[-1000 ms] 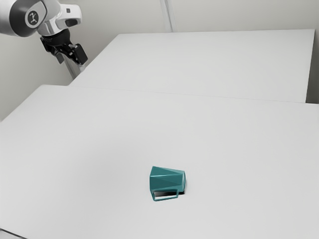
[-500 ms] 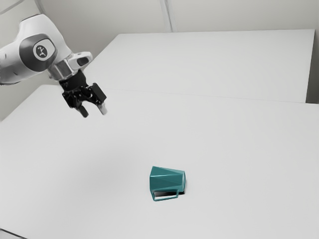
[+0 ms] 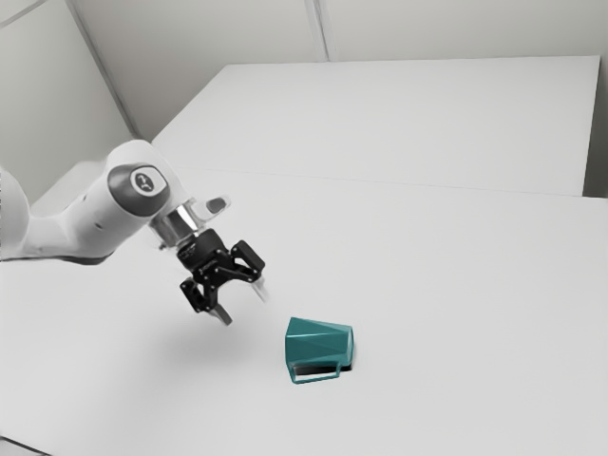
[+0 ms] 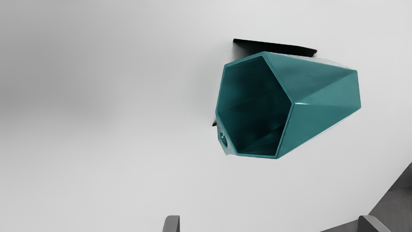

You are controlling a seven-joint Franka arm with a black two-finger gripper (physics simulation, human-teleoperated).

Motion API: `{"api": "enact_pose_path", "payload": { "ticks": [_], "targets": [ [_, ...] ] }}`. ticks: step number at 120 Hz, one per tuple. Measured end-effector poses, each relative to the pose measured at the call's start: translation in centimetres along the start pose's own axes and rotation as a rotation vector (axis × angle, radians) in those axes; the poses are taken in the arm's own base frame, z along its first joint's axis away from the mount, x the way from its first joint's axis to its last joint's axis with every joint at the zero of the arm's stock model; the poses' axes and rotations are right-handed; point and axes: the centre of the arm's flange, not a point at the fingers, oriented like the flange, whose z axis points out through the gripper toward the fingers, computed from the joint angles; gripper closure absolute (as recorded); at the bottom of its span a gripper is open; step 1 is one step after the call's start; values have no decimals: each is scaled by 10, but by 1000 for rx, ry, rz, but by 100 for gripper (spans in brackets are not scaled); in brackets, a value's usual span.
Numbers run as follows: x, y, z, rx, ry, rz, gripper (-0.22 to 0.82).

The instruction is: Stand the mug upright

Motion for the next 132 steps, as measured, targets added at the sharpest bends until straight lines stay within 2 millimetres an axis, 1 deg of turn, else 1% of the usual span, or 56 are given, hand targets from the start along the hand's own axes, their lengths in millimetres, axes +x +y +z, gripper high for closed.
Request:
{"api": "enact_pose_path", "payload": {
  "ticks": [8, 16, 28, 41, 50, 59, 66, 76, 105, 113, 123, 126, 132],
  "targets": [
    [3, 11, 11, -48, 2, -13, 0],
    [7, 18, 22, -89, -2, -33, 0],
    [14, 22, 37, -119, -8, -60, 0],
    [24, 22, 54, -142, -15, -87, 0],
    [32, 16, 57, -155, -9, -109, 0],
    [40, 5, 57, -166, 6, -133, 0],
    [43, 1, 55, -172, 17, -139, 0],
    [44, 7, 59, -189, 21, -135, 0],
    [39, 29, 90, -250, -20, -141, 0],
    [39, 32, 96, -264, -27, -148, 0],
    [41, 32, 98, -279, -27, -157, 0],
    [42, 33, 97, -281, -25, -156, 3],
    [43, 33, 96, -283, -20, -154, 16]
  ]
}}
